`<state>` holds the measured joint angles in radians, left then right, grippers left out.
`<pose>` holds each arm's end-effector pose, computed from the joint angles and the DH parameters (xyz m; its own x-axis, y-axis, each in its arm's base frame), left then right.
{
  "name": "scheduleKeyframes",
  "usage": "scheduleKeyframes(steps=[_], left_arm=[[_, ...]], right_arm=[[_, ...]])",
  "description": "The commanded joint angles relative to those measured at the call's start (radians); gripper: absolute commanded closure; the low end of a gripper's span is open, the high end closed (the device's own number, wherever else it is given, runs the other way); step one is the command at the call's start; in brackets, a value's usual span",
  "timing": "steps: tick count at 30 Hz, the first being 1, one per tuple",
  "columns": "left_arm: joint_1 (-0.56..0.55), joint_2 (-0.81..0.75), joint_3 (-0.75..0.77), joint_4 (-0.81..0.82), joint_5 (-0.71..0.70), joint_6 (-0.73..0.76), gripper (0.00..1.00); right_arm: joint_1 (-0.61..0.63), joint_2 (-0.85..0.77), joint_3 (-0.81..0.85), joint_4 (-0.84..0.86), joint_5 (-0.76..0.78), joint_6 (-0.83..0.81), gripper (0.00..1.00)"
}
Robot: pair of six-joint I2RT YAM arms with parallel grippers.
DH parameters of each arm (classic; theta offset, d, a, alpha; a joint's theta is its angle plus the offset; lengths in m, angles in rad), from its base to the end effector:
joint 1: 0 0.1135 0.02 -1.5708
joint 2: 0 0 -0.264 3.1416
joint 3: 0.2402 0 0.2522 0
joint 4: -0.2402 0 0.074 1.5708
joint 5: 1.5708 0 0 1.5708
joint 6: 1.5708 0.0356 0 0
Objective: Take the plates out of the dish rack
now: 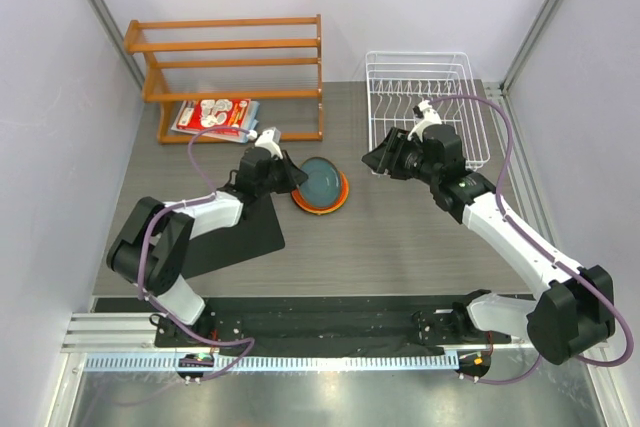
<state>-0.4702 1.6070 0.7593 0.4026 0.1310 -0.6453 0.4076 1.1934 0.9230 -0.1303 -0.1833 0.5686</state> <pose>0.2968 -0.1560 0.1863 -0.6400 -0.3436 -0.6873 0.2120 0.7808 -0.5878 0.2501 0.1150 0.3088 -0.5946 0.3200 -0.7376 -0.2654 0.7879 0.5557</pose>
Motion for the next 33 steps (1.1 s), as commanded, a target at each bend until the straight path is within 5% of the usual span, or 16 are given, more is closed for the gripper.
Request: scheduleKeyframes(steps=[1, 5, 15, 33], left_arm=[[0.005, 0.014, 0.048, 0.091, 0.010, 0.004, 1.00], [0.007, 0.024, 0.051, 0.081, 0.015, -0.002, 1.00], [0.007, 0.001, 0.017, 0.048, 0.001, 0.010, 0.65], [0.007, -0.042, 0.020, -0.034, -0.033, 0.068, 0.47]], right_arm=[[-0.003, 0.005, 0.028, 0.014, 0.010, -0.024, 0.43], [-0.001, 0.011, 0.030, 0.014, 0.004, -0.027, 0.44], [-0.001, 0.021, 0.030, 0.012, 0.010, -0.029, 0.43], [-0.001, -0.011, 0.028, -0.014, 0.019, -0.038, 0.43]])
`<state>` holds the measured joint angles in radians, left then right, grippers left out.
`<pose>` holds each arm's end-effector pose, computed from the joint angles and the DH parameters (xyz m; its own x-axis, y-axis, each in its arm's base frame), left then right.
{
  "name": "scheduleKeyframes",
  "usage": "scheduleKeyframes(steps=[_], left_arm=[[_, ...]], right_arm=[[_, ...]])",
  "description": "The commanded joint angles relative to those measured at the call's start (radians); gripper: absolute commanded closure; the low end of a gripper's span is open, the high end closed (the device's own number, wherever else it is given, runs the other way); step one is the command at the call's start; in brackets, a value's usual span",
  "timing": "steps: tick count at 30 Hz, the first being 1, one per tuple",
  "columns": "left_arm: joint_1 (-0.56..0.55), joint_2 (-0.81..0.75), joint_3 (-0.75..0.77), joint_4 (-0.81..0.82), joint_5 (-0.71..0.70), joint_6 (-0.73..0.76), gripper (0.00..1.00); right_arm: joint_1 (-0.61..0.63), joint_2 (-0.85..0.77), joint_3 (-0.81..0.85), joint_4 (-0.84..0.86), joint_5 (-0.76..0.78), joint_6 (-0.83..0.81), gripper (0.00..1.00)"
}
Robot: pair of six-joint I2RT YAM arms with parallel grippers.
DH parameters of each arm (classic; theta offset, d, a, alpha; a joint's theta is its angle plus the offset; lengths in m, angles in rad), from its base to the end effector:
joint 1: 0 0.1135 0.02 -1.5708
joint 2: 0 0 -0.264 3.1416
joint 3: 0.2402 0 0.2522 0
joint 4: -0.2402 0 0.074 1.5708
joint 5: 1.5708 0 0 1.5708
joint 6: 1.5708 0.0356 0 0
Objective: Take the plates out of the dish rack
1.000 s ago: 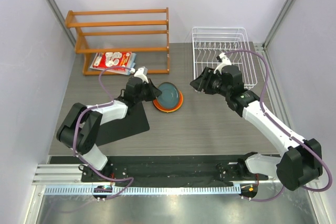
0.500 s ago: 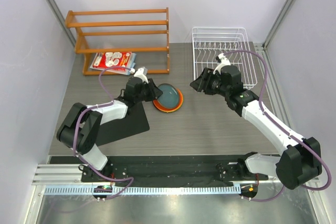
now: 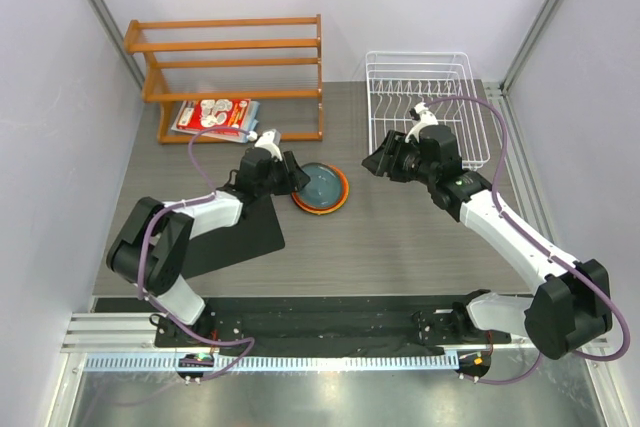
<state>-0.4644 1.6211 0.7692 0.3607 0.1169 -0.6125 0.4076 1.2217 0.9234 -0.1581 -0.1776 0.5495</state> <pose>0.2987 -0.1543 0.1808 -0.6537 -0.3112 -0.6898 0.1968 0.8103 -0.5520 0.2540 0.1165 0.2989 -0.6249 0.2901 -0.7248 -0.2456 0.8082 0.5352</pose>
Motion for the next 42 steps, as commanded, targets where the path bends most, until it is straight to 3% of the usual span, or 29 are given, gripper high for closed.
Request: scheduleKeyframes(steps=[1, 6, 7, 8, 12, 16, 22, 28, 34, 42], left_arm=[[0.001, -0.059, 0.008, 0.006, -0.022, 0.037, 0.47], [0.001, -0.073, 0.013, -0.031, -0.043, 0.054, 0.39], [0.001, -0.084, 0.013, -0.040, -0.058, 0.057, 0.25], [0.001, -0.090, 0.013, -0.048, -0.062, 0.060, 0.23], [0.001, -0.161, 0.009, -0.118, -0.092, 0.088, 0.13], [0.000, -0.280, 0.004, -0.201, -0.144, 0.115, 0.02], [-0.002, -0.490, 0.019, -0.325, -0.230, 0.177, 0.00], [-0.002, -0.696, -0.028, -0.380, -0.358, 0.192, 0.01], [-0.003, -0.819, -0.137, -0.365, -0.534, 0.241, 0.01], [-0.002, -0.839, -0.234, -0.249, -0.686, 0.341, 0.00]], right_arm=[[-0.001, -0.045, 0.026, 0.015, 0.013, -0.017, 0.43], [-0.001, -0.057, 0.025, 0.005, 0.024, -0.022, 0.42], [-0.001, -0.060, 0.025, 0.005, 0.029, -0.026, 0.42], [-0.001, -0.063, 0.025, -0.001, 0.035, -0.031, 0.41], [0.000, -0.074, 0.028, -0.032, 0.085, -0.078, 0.32], [-0.001, -0.111, 0.005, -0.055, 0.234, -0.149, 0.21], [-0.001, -0.174, -0.099, -0.054, 0.443, -0.232, 0.09], [-0.001, -0.257, -0.277, 0.058, 0.535, -0.273, 0.00], [-0.001, -0.350, -0.466, 0.207, 0.707, -0.292, 0.00], [-0.001, -0.378, -0.613, 0.438, 0.860, -0.307, 0.01]])
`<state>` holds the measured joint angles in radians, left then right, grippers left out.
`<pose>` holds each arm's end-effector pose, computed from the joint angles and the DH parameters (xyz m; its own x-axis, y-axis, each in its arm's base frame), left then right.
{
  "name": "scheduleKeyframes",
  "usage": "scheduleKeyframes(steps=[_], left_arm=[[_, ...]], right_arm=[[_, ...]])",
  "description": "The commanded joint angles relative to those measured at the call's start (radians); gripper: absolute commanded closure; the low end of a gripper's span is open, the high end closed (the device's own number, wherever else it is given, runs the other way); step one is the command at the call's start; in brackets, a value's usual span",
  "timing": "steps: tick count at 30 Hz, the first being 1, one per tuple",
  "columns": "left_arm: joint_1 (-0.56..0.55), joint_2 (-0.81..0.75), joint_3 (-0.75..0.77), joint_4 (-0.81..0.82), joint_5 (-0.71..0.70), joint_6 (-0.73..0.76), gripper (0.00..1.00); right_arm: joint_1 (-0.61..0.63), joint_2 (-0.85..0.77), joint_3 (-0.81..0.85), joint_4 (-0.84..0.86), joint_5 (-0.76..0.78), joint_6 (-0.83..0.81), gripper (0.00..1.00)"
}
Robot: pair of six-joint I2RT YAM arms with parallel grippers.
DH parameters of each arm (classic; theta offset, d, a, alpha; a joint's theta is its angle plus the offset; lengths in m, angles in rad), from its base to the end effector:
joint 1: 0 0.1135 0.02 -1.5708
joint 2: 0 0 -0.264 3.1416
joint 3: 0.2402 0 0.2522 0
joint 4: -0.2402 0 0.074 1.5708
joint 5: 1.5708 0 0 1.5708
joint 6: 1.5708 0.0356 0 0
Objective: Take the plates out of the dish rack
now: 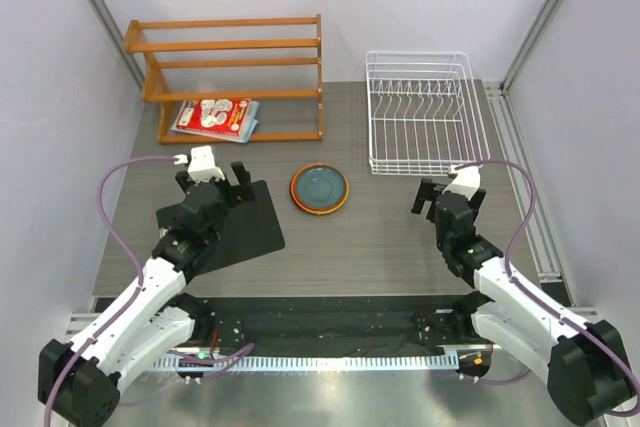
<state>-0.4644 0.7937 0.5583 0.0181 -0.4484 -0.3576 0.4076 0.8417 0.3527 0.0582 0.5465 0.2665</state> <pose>0.1774 -0.0716 0.2801 -0.1894 -0.2579 -0.9474 -0.0439 0.9661 -0.2542 0.1757 0.0557 0.2047 -0.3449 0.0962 -0.9337 0.1925 0.9808 0.0299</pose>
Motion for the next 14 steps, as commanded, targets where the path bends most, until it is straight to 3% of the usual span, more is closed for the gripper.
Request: scheduleKeyframes(steps=[1, 14], left_arm=[[-0.002, -0.007, -0.038, 0.106, -0.148, 0.095, 0.00], [-0.002, 0.116, -0.058, 0.197, -0.229, 0.146, 0.00]], right_arm=[[-0.003, 0.011, -0.049, 0.233, 0.150, -0.020, 0.00], [-0.001, 0.148, -0.034, 0.396, 0.277, -0.098, 0.00]])
